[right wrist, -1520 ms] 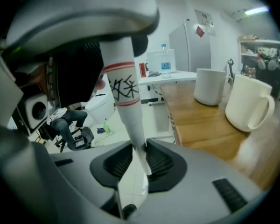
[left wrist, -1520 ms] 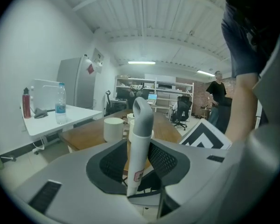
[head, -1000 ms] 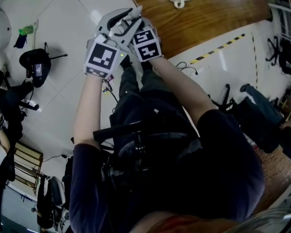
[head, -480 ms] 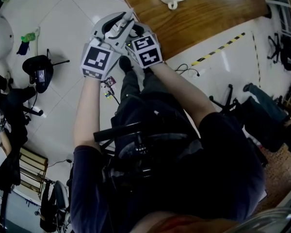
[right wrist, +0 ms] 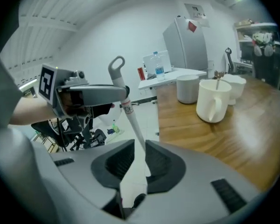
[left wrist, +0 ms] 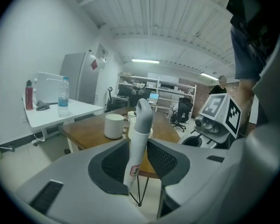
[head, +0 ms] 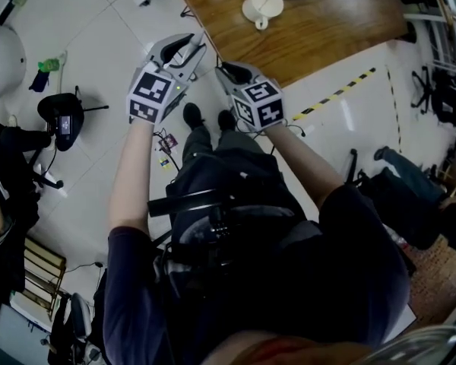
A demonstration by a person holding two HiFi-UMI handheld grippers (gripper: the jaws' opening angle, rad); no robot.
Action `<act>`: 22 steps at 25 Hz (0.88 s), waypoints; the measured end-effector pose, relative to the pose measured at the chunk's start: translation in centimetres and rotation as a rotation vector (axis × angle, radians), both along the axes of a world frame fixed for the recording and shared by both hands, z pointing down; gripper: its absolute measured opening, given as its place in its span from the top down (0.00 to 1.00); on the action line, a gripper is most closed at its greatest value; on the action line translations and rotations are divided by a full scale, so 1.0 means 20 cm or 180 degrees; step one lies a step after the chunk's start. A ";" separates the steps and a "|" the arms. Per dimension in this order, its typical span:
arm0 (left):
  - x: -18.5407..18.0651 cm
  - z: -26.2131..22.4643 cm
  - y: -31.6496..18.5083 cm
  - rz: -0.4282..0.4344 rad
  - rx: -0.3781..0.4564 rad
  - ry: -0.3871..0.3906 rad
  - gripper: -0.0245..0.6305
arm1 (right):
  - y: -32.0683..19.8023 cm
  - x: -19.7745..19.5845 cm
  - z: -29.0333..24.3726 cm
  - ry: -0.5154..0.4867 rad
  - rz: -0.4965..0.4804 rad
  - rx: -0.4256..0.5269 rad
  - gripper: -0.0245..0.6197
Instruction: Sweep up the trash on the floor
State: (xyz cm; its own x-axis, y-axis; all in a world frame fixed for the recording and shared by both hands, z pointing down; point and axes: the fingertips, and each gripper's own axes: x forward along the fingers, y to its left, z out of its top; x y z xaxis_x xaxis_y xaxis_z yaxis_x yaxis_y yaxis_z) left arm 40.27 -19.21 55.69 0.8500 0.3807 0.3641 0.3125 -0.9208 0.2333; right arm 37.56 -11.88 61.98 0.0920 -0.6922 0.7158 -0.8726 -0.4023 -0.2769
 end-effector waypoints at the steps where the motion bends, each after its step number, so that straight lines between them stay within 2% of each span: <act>1: -0.01 0.00 0.01 0.0021 0.0013 -0.0018 0.78 | 0.00 0.01 -0.04 0.0051 -0.0003 0.0063 0.84; 4: -0.01 0.03 0.06 0.0126 0.0120 -0.0080 0.78 | -0.07 0.07 -0.25 0.0306 0.0019 0.0453 0.79; 8: 0.00 0.07 0.08 0.0225 0.0229 -0.0137 0.78 | -0.23 0.14 -0.58 0.0577 -0.0064 0.0986 0.79; 12: 0.06 0.08 0.05 0.0124 0.0232 -0.0120 0.78 | -0.31 0.20 -0.66 0.0844 -0.0221 0.0896 0.78; 13: 0.07 0.09 0.05 0.0127 0.0226 -0.0127 0.78 | -0.31 0.21 -0.65 0.0820 -0.0197 0.0879 0.77; 15: 0.09 0.11 0.06 0.0176 0.0248 -0.0155 0.78 | -0.28 0.23 -0.65 0.0665 -0.0102 0.0914 0.66; 18: 0.11 0.13 0.09 0.0255 0.0268 -0.0171 0.78 | -0.26 0.23 -0.64 0.0552 -0.0024 0.0934 0.65; 22: 0.13 0.14 0.16 0.0368 0.0309 -0.0194 0.78 | -0.30 0.28 -0.60 0.0690 0.0016 0.0817 0.65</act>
State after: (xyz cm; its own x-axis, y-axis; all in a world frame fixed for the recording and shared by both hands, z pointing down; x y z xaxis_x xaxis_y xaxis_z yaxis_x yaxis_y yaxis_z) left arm 42.82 -16.05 58.55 0.7777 0.4353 0.4536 0.4056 -0.8987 0.1669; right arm 43.18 -17.80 50.06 0.2271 -0.8464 0.4817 -0.9204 -0.3482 -0.1778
